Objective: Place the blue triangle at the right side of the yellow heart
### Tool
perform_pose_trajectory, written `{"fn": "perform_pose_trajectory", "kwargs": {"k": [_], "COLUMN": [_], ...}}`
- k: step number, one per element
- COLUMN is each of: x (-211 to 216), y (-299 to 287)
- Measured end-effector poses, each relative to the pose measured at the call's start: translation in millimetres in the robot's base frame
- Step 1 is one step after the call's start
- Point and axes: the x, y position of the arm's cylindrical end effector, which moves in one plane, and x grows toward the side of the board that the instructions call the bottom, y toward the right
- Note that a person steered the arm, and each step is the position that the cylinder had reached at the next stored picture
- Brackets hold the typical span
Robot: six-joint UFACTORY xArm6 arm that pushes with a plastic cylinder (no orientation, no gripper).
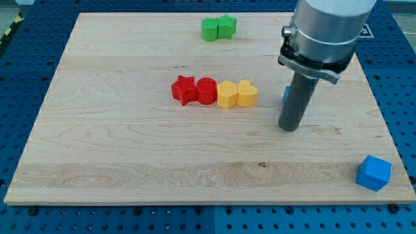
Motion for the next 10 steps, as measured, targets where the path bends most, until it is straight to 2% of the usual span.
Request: {"fn": "perform_pose_trajectory", "kwargs": {"k": [1,3,6,8,9,10], "x": [2.7,-36.5,-62.0,-73.7,-104.2,-121.8], "y": [22.0,33.3,-29.7,39.9,59.1,51.0]}}
